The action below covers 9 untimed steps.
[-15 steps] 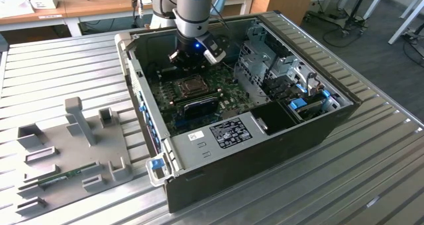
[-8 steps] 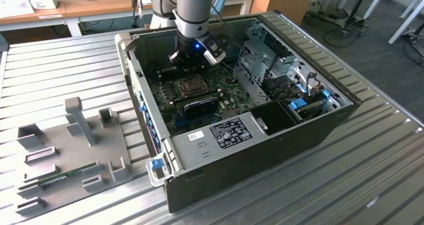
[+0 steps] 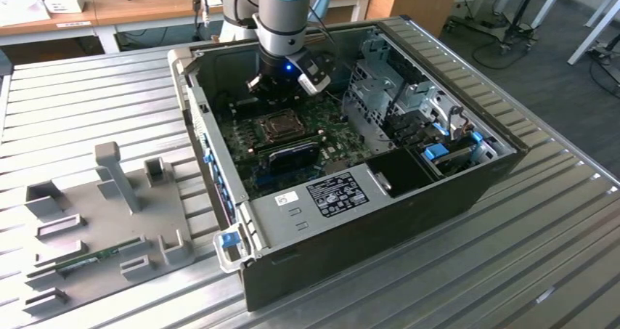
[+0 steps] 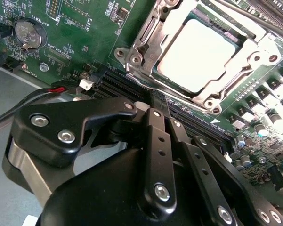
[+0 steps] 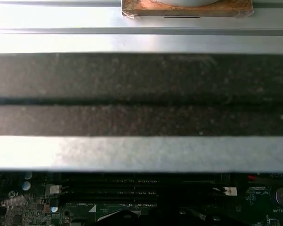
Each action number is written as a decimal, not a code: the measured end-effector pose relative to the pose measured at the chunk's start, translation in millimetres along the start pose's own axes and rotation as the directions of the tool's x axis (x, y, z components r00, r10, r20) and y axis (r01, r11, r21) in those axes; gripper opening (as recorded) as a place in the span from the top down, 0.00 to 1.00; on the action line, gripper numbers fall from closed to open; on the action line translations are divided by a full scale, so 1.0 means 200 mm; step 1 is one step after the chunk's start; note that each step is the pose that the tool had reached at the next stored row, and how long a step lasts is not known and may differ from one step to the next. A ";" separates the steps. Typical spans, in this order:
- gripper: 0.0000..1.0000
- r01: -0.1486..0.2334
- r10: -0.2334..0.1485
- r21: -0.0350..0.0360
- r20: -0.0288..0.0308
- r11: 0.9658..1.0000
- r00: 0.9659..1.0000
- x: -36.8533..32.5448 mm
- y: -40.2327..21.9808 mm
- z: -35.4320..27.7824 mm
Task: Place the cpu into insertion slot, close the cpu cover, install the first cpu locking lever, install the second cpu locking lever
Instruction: 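Install the first cpu locking lever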
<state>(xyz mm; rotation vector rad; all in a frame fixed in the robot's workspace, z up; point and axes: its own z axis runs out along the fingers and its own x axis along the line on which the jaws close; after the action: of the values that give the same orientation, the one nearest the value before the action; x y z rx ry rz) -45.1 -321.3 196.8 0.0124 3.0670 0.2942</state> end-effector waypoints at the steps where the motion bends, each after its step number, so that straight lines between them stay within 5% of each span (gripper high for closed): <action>1: 0.89 0.000 0.000 0.000 0.000 1.000 1.000 0.000 0.000 0.001; 9: 0.89 0.000 0.000 0.000 0.000 1.000 1.000 0.001 -0.002 0.009</action>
<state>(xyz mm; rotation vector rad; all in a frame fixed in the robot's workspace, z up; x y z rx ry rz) -45.1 -321.4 194.9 0.0124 3.0670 0.2939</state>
